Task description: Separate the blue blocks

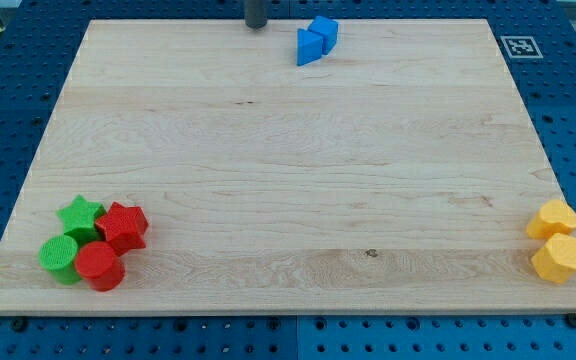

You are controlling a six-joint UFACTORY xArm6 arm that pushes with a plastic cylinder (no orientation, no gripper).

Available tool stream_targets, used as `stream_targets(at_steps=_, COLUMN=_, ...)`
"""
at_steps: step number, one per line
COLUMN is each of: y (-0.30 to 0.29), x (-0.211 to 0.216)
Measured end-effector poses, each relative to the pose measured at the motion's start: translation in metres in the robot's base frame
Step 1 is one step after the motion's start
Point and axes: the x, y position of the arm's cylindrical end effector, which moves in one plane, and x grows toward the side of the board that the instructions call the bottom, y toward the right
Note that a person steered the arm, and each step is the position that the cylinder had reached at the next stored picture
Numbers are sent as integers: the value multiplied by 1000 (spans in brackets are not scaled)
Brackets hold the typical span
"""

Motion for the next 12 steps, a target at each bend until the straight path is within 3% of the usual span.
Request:
stream_targets(at_steps=2, y=10, x=26)
stream_targets(at_steps=3, y=52, x=26)
stream_targets(at_steps=7, y=84, x=44)
stream_targets(at_steps=9, y=140, x=66)
stream_targets(at_steps=11, y=70, x=65)
stream_targets(at_steps=12, y=73, x=82)
